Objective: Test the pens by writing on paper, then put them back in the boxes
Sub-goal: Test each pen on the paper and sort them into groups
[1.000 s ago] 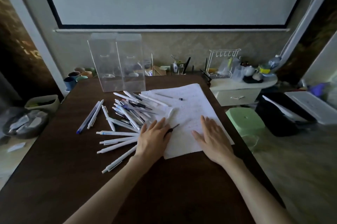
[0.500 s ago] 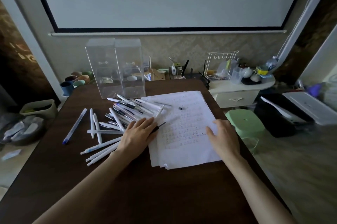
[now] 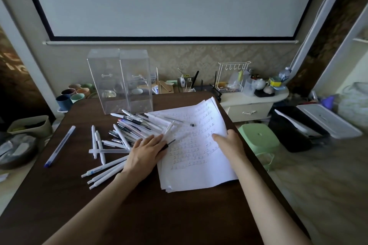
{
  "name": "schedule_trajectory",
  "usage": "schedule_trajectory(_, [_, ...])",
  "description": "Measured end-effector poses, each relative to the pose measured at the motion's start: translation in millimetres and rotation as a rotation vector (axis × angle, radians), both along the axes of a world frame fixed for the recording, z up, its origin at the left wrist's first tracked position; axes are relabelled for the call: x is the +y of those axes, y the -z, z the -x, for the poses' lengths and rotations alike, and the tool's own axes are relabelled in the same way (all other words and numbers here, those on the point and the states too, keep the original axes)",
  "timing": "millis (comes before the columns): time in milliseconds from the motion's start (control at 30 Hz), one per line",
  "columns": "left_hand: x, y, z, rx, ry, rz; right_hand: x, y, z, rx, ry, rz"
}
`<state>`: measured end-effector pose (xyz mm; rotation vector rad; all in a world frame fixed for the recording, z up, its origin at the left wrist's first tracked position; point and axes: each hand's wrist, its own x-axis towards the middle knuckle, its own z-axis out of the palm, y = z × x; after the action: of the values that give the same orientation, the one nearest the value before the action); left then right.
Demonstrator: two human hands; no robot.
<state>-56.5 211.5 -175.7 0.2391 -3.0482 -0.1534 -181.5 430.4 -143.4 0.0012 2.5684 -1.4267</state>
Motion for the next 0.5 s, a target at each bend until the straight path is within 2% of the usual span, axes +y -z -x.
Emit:
schedule_trajectory(67, [0.9, -0.8, -0.7, 0.010, 0.003, -0.009, 1.4, -3.7, -1.6, -0.042, -0.025, 0.150])
schedule_trajectory(100, [1.5, -1.4, -1.4, 0.007, 0.005, -0.007, 2.7, -3.3, -2.1, -0.048, -0.035, 0.160])
schedule_trajectory(233, [0.7, -1.2, -0.8, -0.010, -0.003, 0.009, 6.1, 0.8, -5.3, 0.012, -0.067, 0.031])
schedule_trajectory(367, [1.0, -1.4, -2.1, 0.007, -0.001, -0.014, 0.1, 3.0, -8.7, 0.010, -0.072, 0.075])
schedule_trajectory(467, [1.1, -2.3, -2.0, 0.019, -0.003, -0.017, -9.7, 11.2, -12.9, 0.234, -0.137, -0.251])
schedule_trajectory(500, [0.9, -2.5, -2.0, 0.022, -0.006, -0.017, -10.8, 14.1, -13.1, 0.279, -0.146, -0.296])
